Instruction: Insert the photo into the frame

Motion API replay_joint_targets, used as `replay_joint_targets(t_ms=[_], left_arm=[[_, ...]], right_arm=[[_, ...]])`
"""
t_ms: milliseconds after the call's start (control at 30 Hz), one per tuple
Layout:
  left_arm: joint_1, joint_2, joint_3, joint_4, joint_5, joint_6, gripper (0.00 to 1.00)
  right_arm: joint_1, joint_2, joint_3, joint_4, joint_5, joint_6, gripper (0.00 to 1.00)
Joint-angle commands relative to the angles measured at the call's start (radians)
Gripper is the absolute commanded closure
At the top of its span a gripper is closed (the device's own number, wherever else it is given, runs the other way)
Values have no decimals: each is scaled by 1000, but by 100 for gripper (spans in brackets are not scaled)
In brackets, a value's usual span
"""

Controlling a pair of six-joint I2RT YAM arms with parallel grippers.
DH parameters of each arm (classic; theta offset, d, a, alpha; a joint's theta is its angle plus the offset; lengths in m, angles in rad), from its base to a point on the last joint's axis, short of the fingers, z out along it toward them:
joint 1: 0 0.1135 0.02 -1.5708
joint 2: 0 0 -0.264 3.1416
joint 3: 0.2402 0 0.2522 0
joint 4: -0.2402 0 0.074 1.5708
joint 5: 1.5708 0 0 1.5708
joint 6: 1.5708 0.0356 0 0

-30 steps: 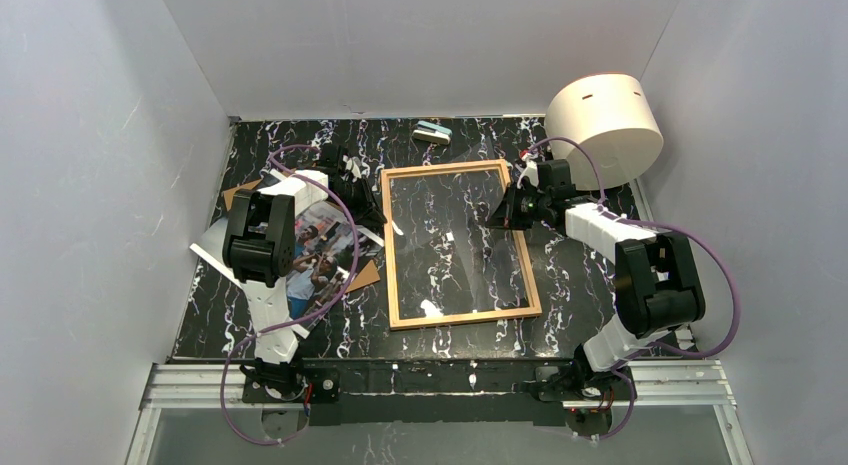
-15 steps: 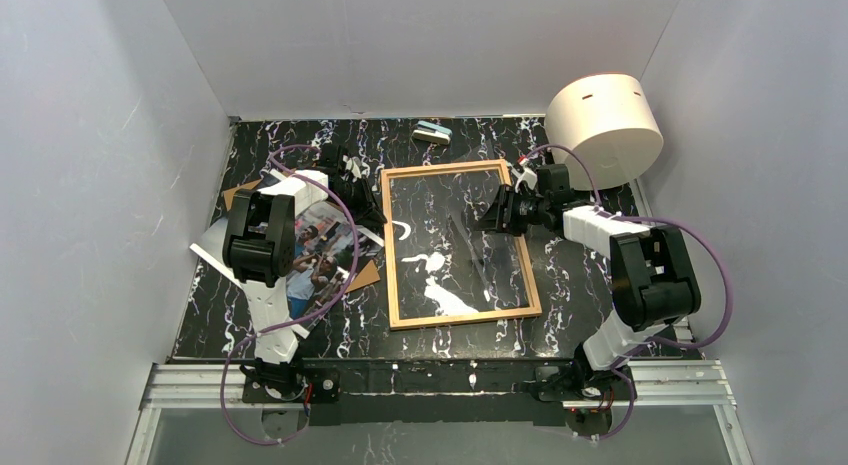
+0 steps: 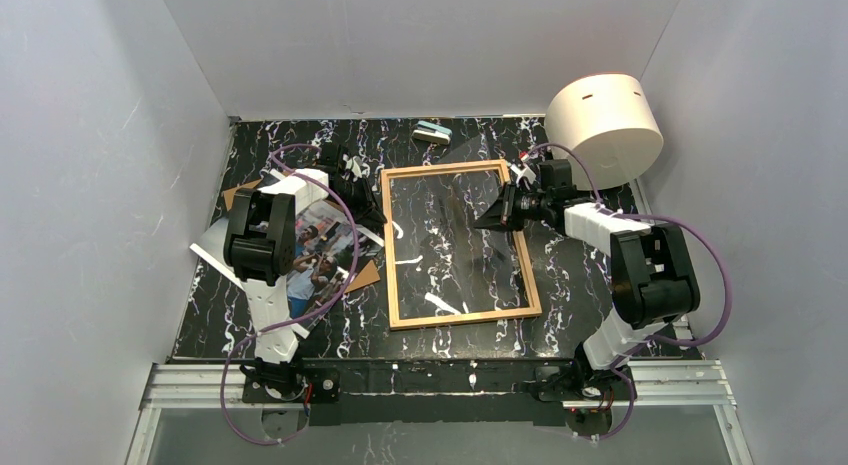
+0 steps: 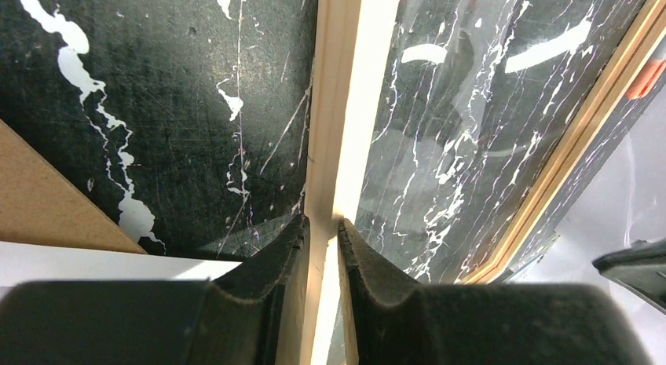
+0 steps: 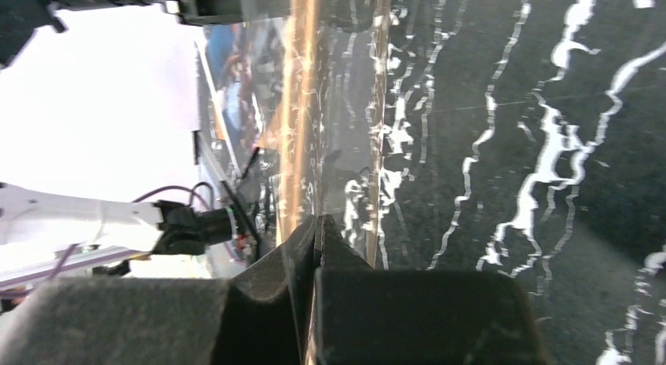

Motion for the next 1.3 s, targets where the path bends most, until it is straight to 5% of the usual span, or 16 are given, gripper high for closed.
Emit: replay_joint_targets(t_ms=[0, 1267], left_arm=[[-18, 102, -38, -41, -154, 49, 83], [-17, 103, -56, -37, -161, 57, 83]], right_arm=[[16, -42, 58, 25, -136, 104, 92], [25, -87, 190, 57, -199, 224, 89]])
